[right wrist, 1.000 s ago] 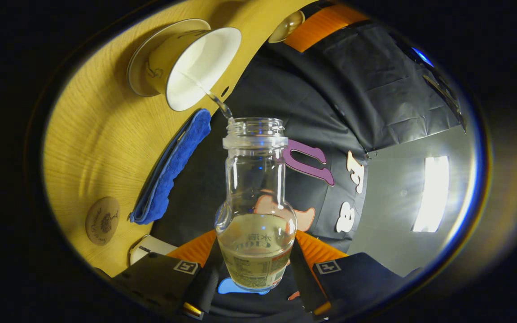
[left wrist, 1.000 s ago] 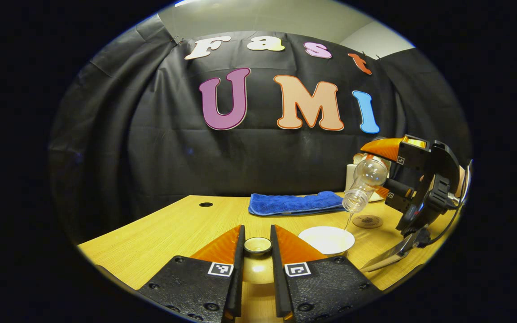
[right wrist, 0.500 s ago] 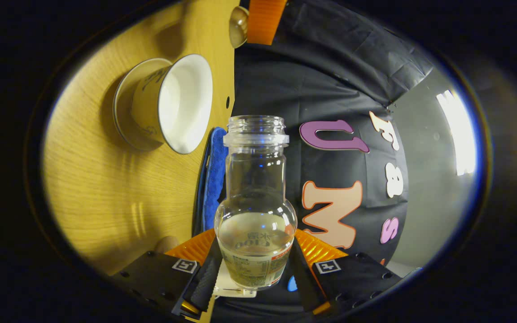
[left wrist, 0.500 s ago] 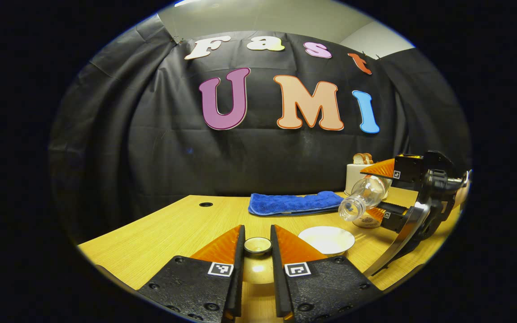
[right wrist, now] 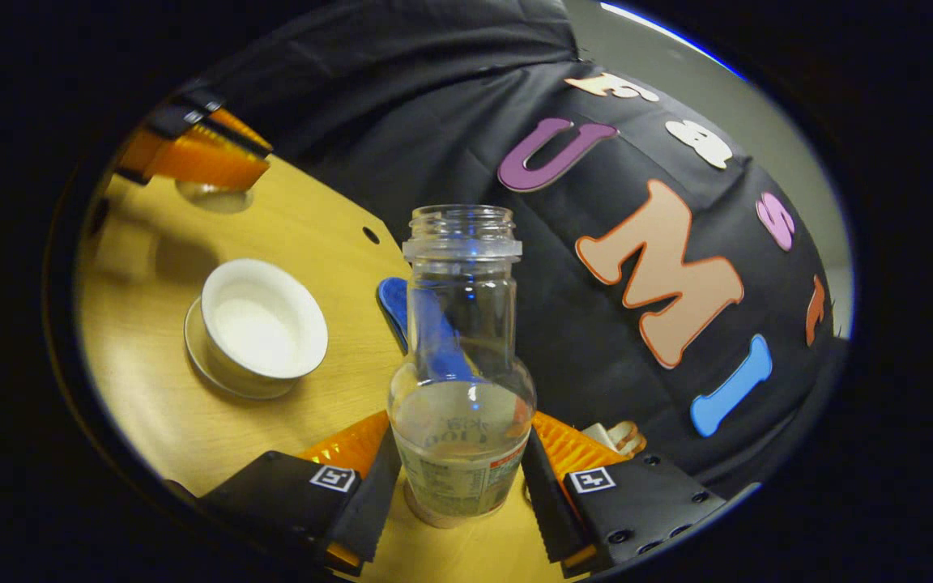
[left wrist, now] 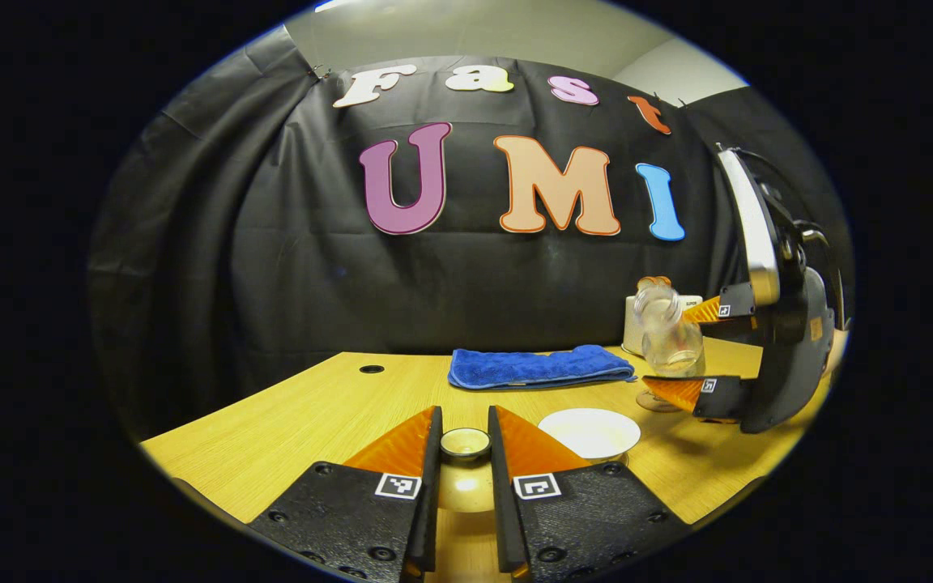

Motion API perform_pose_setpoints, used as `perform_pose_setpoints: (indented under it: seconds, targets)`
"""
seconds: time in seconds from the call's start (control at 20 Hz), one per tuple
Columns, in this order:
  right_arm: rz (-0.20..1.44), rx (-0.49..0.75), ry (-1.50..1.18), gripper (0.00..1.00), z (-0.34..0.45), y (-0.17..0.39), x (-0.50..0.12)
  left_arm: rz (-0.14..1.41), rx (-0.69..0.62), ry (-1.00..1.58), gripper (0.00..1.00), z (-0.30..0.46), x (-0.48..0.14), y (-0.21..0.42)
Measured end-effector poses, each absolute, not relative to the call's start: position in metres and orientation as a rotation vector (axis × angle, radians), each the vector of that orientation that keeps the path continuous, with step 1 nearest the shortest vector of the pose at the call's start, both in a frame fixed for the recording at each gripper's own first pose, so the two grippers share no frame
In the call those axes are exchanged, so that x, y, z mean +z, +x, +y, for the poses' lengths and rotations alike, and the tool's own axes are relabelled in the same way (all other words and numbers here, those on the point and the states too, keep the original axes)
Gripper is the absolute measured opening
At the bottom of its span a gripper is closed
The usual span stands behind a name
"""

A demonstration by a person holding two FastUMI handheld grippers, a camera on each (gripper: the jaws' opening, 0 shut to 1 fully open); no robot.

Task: Open the teacup lid with one hand, grasp the water bottle and pour water into the teacup with the other hand; after pouring, place the water bottle on the coaster and then close the teacup lid.

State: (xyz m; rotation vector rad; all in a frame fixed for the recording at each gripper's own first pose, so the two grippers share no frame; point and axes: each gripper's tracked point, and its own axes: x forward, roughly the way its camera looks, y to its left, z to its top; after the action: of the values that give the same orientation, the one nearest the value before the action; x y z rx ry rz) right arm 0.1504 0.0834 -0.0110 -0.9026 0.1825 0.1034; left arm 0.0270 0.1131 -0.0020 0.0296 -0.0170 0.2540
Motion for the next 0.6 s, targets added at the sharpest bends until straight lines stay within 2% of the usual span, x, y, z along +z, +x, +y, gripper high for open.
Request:
perform_pose_setpoints:
  seconds: [0.05, 0.15, 0.3, 0.4, 0.45, 0.6]
  targets:
    - [0.19, 0.097, -0.838, 0.77, 0.076, 0.152, -0.006, -0.017, 0.254, 0.03, 0.27, 0.113, -0.001, 0.028]
    - [0.21, 0.083, -0.707, 0.77, 0.066, 0.152, -0.001, -0.017, 0.254, 0.03, 0.27, 0.113, -0.002, 0.027]
    - [0.22, 0.05, -0.527, 0.82, 0.05, 0.157, 0.01, -0.017, 0.254, 0.03, 0.27, 0.112, -0.002, 0.027]
    - [0.222, 0.046, -0.427, 0.77, 0.038, 0.164, 0.012, -0.017, 0.254, 0.03, 0.27, 0.114, -0.002, 0.026]
    - [0.222, 0.046, -0.373, 0.82, 0.034, 0.165, 0.013, -0.017, 0.254, 0.03, 0.27, 0.113, -0.001, 0.027]
    - [0.222, 0.046, -0.25, 0.8, 0.019, 0.171, 0.012, -0.016, 0.254, 0.03, 0.27, 0.113, -0.002, 0.027]
